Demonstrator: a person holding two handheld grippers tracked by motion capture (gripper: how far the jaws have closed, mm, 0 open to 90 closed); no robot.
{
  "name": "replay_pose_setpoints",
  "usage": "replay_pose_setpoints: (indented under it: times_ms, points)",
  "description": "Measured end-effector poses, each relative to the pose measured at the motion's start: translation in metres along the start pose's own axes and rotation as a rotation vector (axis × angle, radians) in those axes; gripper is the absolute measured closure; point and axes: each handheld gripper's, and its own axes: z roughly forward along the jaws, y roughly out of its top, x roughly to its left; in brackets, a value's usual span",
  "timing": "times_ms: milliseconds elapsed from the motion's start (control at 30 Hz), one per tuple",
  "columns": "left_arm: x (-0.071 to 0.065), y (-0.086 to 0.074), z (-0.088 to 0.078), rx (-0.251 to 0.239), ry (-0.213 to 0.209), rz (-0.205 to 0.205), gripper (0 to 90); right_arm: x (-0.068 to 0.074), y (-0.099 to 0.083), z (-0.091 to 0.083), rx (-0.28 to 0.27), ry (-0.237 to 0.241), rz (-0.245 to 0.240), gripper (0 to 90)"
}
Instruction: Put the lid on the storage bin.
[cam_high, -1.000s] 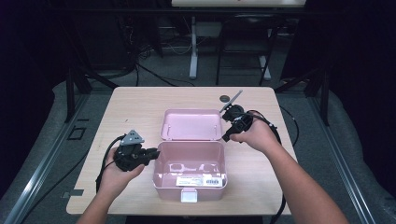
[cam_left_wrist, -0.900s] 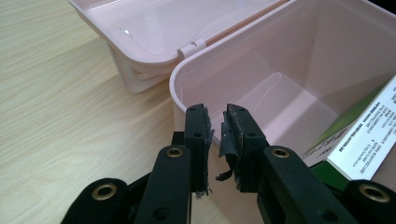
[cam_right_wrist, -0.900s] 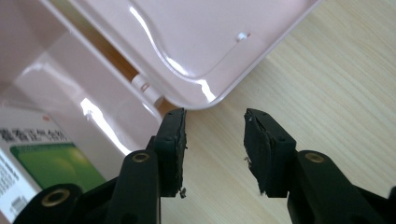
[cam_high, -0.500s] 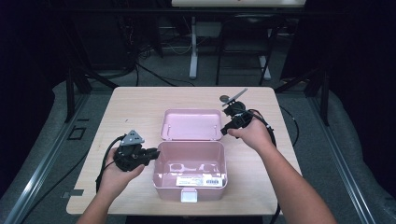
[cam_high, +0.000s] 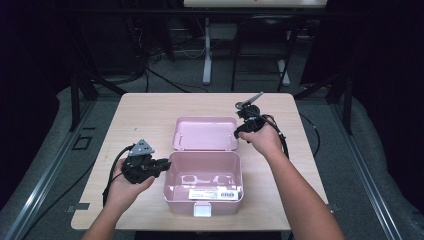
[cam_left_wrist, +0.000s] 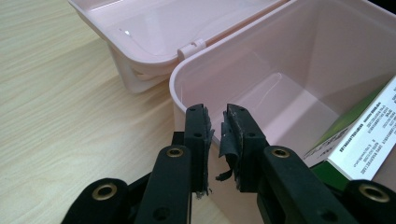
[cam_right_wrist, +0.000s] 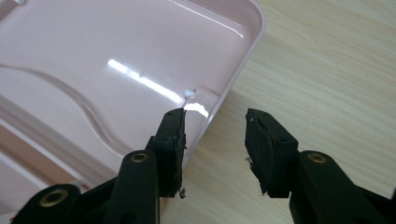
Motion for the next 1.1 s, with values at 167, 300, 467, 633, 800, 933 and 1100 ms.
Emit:
replay_pose_setpoints:
  times_ms: [167, 300, 467, 633, 800, 933, 1100]
  points:
    - [0.000, 0.000, 0.000, 0.002, -0.003, 0.000, 79.0, -0.002, 0.004, 0.005, -0.010, -0.011, 0.022, 60.3]
    - [0.000, 0.000, 0.000, -0.002, 0.000, -0.001, 79.0, -0.006, 0.008, 0.009, -0.011, -0.029, 0.051, 60.6]
    - [0.000, 0.000, 0.000, -0.001, 0.003, 0.000, 79.0, -0.009, 0.013, 0.015, -0.025, -0.038, 0.089, 61.7]
    - [0.000, 0.000, 0.000, -0.001, 0.004, 0.002, 79.1, -0.010, 0.017, 0.021, -0.042, -0.041, 0.136, 64.5]
    - [0.000, 0.000, 0.000, -0.002, 0.001, 0.004, 79.1, -0.012, 0.020, 0.028, -0.036, -0.057, 0.153, 65.8]
    - [0.000, -0.001, 0.000, -0.003, 0.004, 0.007, 79.0, -0.014, 0.022, 0.032, -0.029, -0.060, 0.180, 66.2]
    - [0.000, -0.001, 0.000, -0.002, 0.004, 0.004, 79.1, -0.013, 0.025, 0.037, -0.021, -0.065, 0.185, 70.1]
